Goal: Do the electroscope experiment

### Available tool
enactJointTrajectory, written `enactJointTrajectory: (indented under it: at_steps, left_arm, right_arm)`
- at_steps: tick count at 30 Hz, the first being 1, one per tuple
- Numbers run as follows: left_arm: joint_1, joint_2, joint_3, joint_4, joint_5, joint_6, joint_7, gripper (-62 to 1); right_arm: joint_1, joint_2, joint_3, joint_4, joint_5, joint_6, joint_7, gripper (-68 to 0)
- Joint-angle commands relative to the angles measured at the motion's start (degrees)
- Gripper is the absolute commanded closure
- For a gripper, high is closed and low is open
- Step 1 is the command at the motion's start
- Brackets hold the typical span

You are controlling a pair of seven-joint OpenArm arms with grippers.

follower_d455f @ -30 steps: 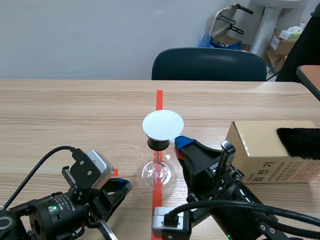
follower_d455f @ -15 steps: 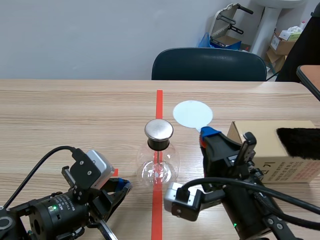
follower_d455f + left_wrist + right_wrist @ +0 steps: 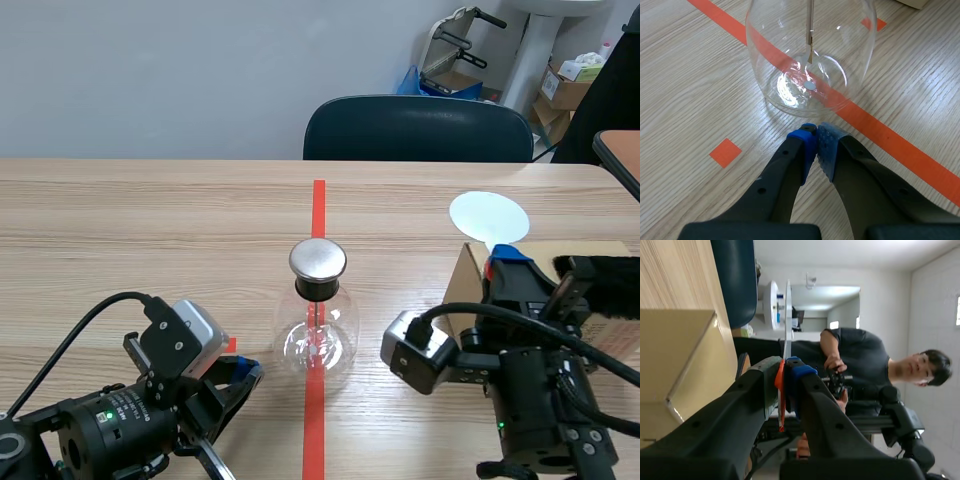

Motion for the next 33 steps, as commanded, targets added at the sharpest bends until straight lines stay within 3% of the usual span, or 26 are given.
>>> enactJointTrajectory:
  at_steps: [1, 8, 23, 33]
  left_arm:
    - [-0.3, 0.2, -0.4, 0.9, -0.2, 0.1, -0.9, -4.1]
    - [-0.3, 0.2, -0.4, 0.9, -0.2, 0.1, -1.0, -4.1]
    - [-0.3, 0.2, -0.4, 0.9, -0.2, 0.1, -0.9, -4.1]
    - [-0.3, 0.2, -0.4, 0.9, -0.2, 0.1, -0.9, -4.1]
  right_arm:
    - [0.0, 0.8, 0.5, 1.2, -0.2, -0.8, -1.0, -2.0]
    - [0.0, 0.8, 0.5, 1.2, -0.3, -0.8, 0.2, -2.0]
    - [0.0, 0.8, 0.5, 1.2, -0.3, -0.8, 24.7, -2.0]
    - [0.0, 0.8, 0.5, 1.2, -1.6, -0.8, 34.6, -2.0]
